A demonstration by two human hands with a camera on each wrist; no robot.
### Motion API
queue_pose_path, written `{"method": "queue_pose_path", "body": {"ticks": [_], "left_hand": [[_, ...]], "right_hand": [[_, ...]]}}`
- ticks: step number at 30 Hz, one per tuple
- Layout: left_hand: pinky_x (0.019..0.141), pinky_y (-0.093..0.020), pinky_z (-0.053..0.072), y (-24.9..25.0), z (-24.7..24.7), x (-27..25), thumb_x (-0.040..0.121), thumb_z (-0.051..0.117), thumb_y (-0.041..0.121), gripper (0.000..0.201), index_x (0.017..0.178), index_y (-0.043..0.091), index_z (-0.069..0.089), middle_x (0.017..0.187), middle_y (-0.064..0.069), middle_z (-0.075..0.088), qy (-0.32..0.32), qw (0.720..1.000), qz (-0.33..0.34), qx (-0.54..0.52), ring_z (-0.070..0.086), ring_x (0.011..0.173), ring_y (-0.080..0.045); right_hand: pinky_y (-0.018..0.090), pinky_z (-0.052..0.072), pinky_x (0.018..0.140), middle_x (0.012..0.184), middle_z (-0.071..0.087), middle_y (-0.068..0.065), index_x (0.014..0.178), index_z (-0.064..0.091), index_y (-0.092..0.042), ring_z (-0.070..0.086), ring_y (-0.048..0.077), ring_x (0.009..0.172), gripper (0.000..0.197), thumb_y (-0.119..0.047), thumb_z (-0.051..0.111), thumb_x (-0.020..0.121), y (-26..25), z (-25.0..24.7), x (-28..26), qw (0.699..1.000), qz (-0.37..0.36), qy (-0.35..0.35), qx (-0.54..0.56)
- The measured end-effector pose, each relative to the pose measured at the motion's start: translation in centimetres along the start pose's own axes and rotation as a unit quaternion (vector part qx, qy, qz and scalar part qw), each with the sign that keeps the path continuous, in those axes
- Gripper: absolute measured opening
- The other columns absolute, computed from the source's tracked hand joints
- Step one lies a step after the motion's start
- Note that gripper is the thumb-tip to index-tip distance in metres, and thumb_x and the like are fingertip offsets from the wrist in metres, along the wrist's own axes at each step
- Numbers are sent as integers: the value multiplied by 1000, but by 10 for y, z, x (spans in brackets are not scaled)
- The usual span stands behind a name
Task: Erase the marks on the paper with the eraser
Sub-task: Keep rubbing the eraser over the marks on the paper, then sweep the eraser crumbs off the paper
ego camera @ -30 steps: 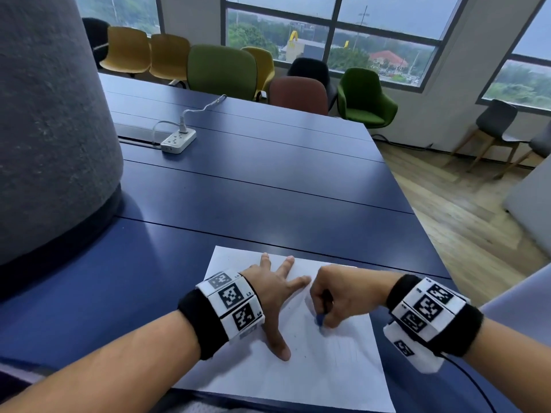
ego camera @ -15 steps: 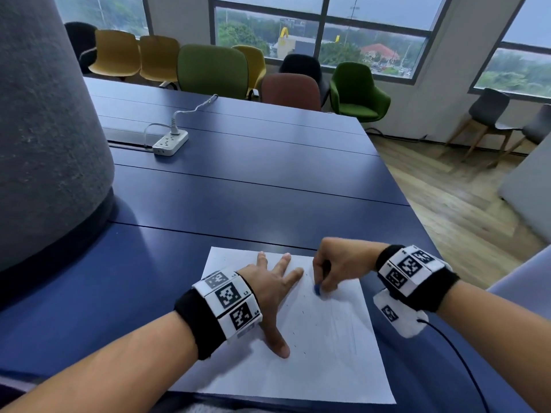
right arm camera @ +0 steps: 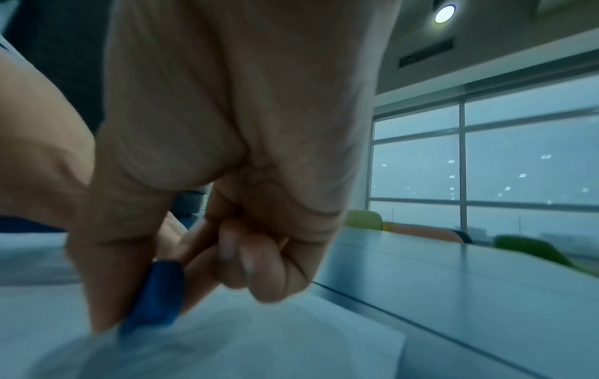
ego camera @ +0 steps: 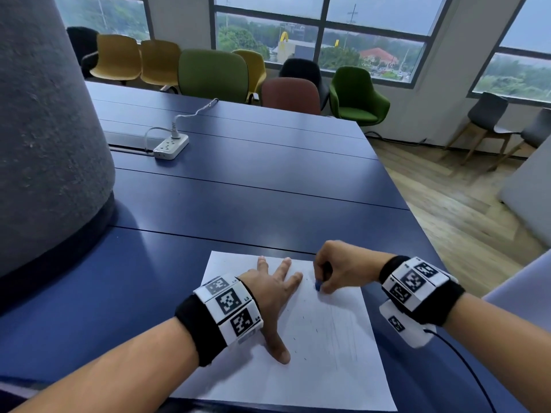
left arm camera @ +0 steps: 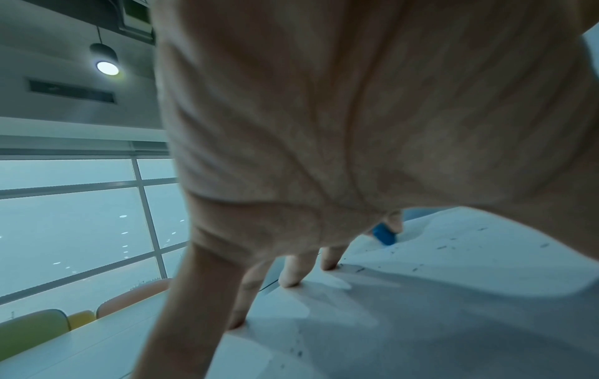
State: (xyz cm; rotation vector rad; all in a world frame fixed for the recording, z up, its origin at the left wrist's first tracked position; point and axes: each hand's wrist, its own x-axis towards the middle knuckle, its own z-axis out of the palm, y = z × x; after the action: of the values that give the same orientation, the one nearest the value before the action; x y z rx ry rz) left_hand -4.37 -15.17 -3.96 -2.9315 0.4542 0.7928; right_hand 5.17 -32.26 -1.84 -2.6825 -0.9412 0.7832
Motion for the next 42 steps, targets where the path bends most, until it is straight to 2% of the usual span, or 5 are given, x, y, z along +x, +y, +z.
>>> {"method": "queue_pose_path", "body": {"ticks": [19,24,29,36,42], "left_hand": [[112,-57,27,0,-9,-1,55,76,76,142,153,30,-15,160,3,-24,-30,1000,6,3,-10,147,-42],[113,-56,29,-6,-8,-7,59,70,79,134,155,23,-5,161,3,-22,-18,1000,16,3,-4,149,-38],[110,-62,27,2,0,-15,84,33,79,104,155,14,-5,160,-4,-24,48,998,21,45,-9,149,-33],[106,-53,-27,52,48,-33,75,-7,74,92,150,25,-25,151,0,-38,17,959,251,132,-39,138,-20],[116,-56,-11,2,44,-36,51,-22,84,108,141,25,-34,146,5,-45,-24,996,74,32,-39,138,-16]], "right_hand": [[23,47,84,114,46,-18,98,55,-30,54,8,96,7,-34,54,94,-19,88,-117,986,35,157,-35],[23,24,112,126,44,-37,83,45,-48,32,-26,120,8,-46,48,76,-4,138,-126,973,41,221,61],[14,2,111,122,31,-55,93,34,-72,17,-33,125,28,-57,35,70,0,149,-128,959,31,248,133],[28,6,115,125,28,-61,93,46,-59,29,-32,122,23,-56,46,71,5,155,-124,944,36,289,156],[34,1,122,126,40,-47,90,40,-64,25,-31,125,21,-53,49,74,2,154,-125,944,44,284,160]]}}
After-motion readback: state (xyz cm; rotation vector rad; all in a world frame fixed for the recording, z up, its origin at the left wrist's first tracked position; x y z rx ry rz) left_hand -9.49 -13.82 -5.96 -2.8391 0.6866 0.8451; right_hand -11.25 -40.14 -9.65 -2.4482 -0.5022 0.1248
